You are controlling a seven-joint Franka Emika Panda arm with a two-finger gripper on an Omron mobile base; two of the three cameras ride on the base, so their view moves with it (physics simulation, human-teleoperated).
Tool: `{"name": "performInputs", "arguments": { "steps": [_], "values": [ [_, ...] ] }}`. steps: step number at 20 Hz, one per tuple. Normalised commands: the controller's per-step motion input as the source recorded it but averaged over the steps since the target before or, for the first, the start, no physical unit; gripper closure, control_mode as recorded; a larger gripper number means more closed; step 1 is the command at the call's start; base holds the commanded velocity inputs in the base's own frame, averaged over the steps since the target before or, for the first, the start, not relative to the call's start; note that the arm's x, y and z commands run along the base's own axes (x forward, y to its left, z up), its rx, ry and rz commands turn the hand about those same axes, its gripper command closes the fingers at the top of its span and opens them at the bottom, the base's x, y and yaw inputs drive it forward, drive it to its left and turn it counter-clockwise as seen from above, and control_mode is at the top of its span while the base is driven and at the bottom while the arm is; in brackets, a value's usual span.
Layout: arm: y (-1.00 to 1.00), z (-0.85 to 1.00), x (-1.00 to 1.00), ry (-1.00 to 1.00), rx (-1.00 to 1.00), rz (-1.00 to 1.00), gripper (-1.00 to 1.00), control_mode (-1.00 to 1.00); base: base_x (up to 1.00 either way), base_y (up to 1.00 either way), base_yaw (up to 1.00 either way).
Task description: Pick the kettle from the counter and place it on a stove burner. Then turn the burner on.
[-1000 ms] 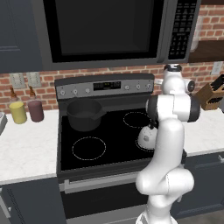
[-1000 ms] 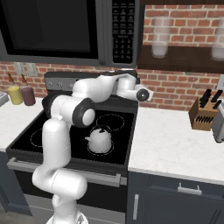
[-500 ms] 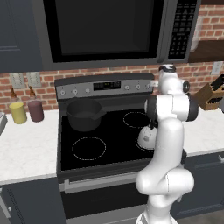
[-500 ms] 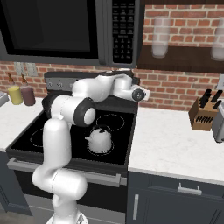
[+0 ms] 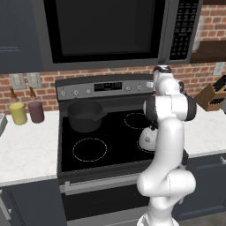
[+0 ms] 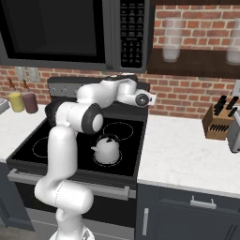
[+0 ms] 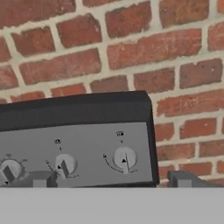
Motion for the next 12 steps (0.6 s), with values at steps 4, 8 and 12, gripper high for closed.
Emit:
{"name": "performInputs", "arguments": {
  "steps": [4, 8, 12],
  "values": [
    [-0.03, 0.0, 0.39, 0.0, 0.0, 0.0, -1.0, -1.0, 0.0, 0.0, 0.0],
    [-0.02, 0.0, 0.31, 0.0, 0.0, 0.0, -1.0, -1.0, 0.0, 0.0, 0.0],
    [0.0, -0.01, 0.25, 0.0, 0.0, 0.0, -1.0, -1.0, 0.0, 0.0, 0.0]
  ]
}}
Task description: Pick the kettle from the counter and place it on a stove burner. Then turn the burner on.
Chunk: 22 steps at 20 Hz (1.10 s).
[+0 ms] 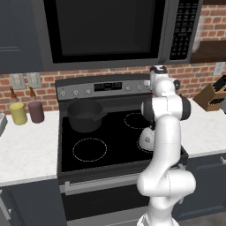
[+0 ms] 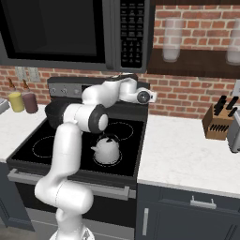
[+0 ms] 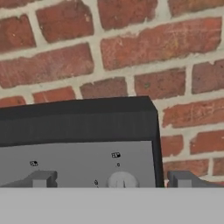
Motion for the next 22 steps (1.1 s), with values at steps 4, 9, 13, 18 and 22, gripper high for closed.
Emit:
{"name": "performInputs", "arguments": {
  "steps": [4, 9, 13, 18, 22],
  "values": [
    [0.0, -0.22, 0.04, 0.0, -0.05, 0.0, -1.0, -1.0, 0.0, 0.0, 0.0],
    [0.0, -0.15, 0.0, 0.0, -0.02, 0.0, -1.0, -1.0, 0.0, 0.0, 0.0],
    [0.0, 0.0, 0.05, 0.0, 0.0, 0.0, -1.0, -1.0, 0.0, 0.0, 0.0],
    [0.0, -0.01, 0.2, 0.0, 0.0, 0.0, -1.0, -1.0, 0.0, 0.0, 0.0],
    [0.0, -0.11, 0.13, 0.0, 0.0, 0.0, -1.0, -1.0, 0.0, 0.0, 0.0]
  ]
}}
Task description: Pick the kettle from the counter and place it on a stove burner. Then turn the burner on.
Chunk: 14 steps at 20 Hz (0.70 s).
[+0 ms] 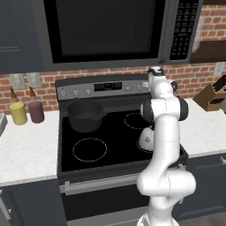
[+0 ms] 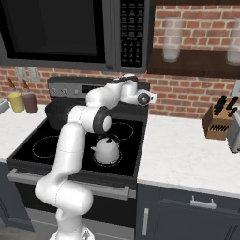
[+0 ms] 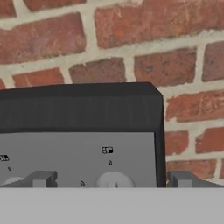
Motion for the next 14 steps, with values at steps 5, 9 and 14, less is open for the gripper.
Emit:
{"name": "performInputs", "arguments": {
  "steps": [5, 9, 14],
  "values": [
    [0.0, -0.17, 0.01, 0.0, -0.01, 0.0, -1.0, -1.0, 0.0, 0.0, 0.0],
    [0.0, -0.04, 0.0, 0.0, 0.0, 0.0, -1.0, -1.0, 0.0, 0.0, 0.0],
    [0.0, -0.01, 0.02, 0.0, 0.0, 0.0, -1.0, -1.0, 0.0, 0.0, 0.0]
  ]
}}
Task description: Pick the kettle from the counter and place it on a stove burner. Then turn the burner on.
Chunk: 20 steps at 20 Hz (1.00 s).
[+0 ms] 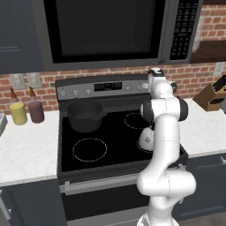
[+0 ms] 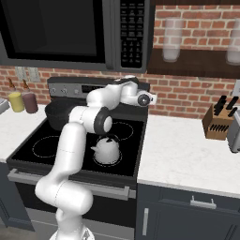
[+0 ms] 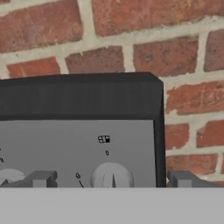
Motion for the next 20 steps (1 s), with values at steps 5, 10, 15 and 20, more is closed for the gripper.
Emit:
{"name": "performInputs", "arguments": {
  "steps": [5, 10, 15, 20],
  "values": [
    [0.0, -0.09, 0.04, 0.0, -0.01, 0.0, -1.0, -1.0, 0.0, 0.0, 0.0],
    [0.0, -0.1, 0.01, 0.0, -0.01, 0.0, -1.0, -1.0, 0.0, 0.0, 0.0],
    [0.0, -0.01, 0.01, 0.0, 0.0, 0.0, -1.0, -1.0, 0.0, 0.0, 0.0],
    [0.0, 0.0, 0.03, 0.0, 0.0, 0.0, -1.0, -1.0, 0.0, 0.0, 0.0]
  ]
}}
